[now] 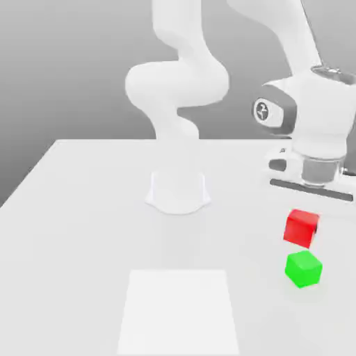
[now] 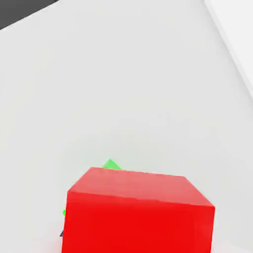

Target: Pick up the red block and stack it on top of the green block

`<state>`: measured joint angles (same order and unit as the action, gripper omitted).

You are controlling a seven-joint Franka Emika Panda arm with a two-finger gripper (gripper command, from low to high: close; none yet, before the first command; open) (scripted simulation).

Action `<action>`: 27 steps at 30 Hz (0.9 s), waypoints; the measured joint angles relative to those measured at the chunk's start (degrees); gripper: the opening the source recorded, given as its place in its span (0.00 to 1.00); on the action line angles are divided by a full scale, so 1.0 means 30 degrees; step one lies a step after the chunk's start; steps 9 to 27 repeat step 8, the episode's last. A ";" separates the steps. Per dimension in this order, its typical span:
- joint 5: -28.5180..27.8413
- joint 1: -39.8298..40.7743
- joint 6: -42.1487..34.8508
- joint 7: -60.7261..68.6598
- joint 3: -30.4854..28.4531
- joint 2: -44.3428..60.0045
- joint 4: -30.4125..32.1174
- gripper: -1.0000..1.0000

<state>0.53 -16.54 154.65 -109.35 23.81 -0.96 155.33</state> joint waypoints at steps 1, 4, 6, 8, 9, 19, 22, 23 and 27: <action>-0.0548 -0.0041 0.0426 -0.0413 -0.0088 0.0520 -0.0061 0.00; -0.2469 -0.0256 0.1885 -0.1811 -0.0784 0.2248 -0.0175 0.00; -0.3621 -0.0657 0.2752 -0.2639 -0.1402 0.3267 -0.0222 1.00; -0.3621 -0.0657 0.2753 -0.2639 -0.1402 0.3267 -0.0222 1.00; -0.3621 -0.0657 0.2753 -0.2639 -0.1402 0.3267 -0.0222 1.00; -0.3621 -0.0657 0.2753 -0.2639 -0.1402 0.3267 -0.0222 1.00; -0.3621 -0.0657 0.2753 -0.2639 -0.1402 0.3267 -0.0222 1.00; -0.3621 -0.0657 0.2753 -0.2639 -0.1402 0.3267 -0.0222 1.00; -0.3621 -0.0657 0.2753 -0.2639 -0.1402 0.3267 -0.0222 1.00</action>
